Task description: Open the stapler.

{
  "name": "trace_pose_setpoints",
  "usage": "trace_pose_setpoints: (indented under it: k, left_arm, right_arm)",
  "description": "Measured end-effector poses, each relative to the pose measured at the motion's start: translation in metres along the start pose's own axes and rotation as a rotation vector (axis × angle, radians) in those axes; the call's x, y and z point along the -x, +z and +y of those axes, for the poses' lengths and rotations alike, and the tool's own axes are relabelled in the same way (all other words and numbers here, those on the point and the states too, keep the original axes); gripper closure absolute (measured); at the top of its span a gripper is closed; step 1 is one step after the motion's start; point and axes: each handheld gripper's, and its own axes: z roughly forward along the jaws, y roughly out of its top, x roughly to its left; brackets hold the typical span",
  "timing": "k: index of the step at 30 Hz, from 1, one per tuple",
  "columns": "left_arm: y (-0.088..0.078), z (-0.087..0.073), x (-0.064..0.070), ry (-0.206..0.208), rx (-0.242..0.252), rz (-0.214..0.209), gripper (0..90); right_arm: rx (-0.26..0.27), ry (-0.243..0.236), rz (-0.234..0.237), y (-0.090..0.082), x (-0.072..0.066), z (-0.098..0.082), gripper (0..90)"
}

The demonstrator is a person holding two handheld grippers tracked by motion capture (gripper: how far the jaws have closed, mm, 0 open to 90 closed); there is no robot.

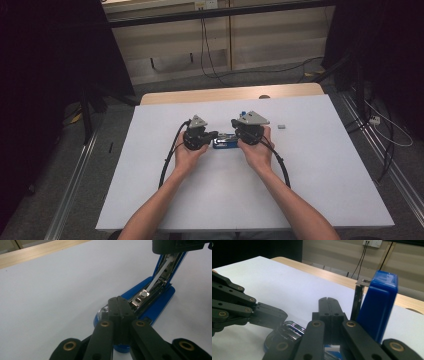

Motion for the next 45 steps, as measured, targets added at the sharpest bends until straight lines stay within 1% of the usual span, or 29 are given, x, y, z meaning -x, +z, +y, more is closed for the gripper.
trace_pose_setpoints:
  k: [6,7,8,10,15,17,18,20,28,31,33,36,38,40,45]
  left_arm:
    - [0.0,0.0,0.0,-0.001,0.0,0.0,90.0]
    - [0.0,-0.001,0.0,0.001,0.004,0.001,90.0]
    - [0.0,-0.001,0.0,-0.006,0.007,0.0,90.0]
    - [0.0,-0.001,0.0,-0.003,0.006,0.0,90.0]
    - [0.0,-0.001,0.0,-0.003,0.007,0.0,90.0]
    - [0.0,-0.001,0.0,-0.006,0.007,-0.001,90.0]
    - [0.0,-0.002,0.0,-0.007,0.008,0.001,90.0]
    - [0.0,-0.002,0.0,-0.013,0.01,-0.002,90.0]
    - [0.0,-0.002,0.0,-0.012,0.011,-0.001,90.0]
    - [0.0,-0.002,0.0,-0.01,0.009,-0.003,90.0]
    - [0.0,-0.002,0.0,-0.01,0.01,-0.003,90.0]
    - [0.0,-0.002,0.0,-0.01,0.01,-0.003,90.0]
    - [0.0,-0.002,0.0,-0.009,0.01,-0.004,90.0]
    - [0.0,-0.002,0.0,-0.008,0.01,-0.003,90.0]
    - [0.0,-0.002,0.0,-0.009,0.01,-0.004,90.0]
  right_arm:
    - [-0.001,0.001,-0.001,-0.001,0.0,0.0,90.0]
    - [0.0,-0.003,-0.005,-0.001,-0.001,-0.001,90.0]
    - [0.0,-0.001,-0.012,-0.001,-0.001,-0.001,90.0]
    - [0.0,0.003,-0.005,-0.002,0.0,-0.001,90.0]
    - [-0.001,-0.001,-0.006,-0.002,0.0,-0.001,90.0]
    - [-0.004,-0.002,-0.015,-0.003,0.0,-0.001,90.0]
    - [-0.004,0.002,-0.025,-0.004,0.002,-0.001,90.0]
    - [-0.003,0.01,-0.026,-0.005,0.003,-0.001,90.0]
    - [-0.002,0.009,-0.032,-0.008,0.008,-0.003,90.0]
    - [-0.003,0.019,-0.048,-0.011,0.011,-0.005,90.0]
    - [-0.005,0.012,-0.045,-0.012,0.011,-0.006,90.0]
    - [-0.004,0.021,-0.05,-0.012,0.014,-0.007,90.0]
    - [-0.003,0.024,-0.045,-0.013,0.016,-0.008,90.0]
    - [-0.003,0.021,-0.049,-0.014,0.016,-0.008,90.0]
    - [-0.006,0.036,-0.058,-0.017,0.024,-0.013,90.0]
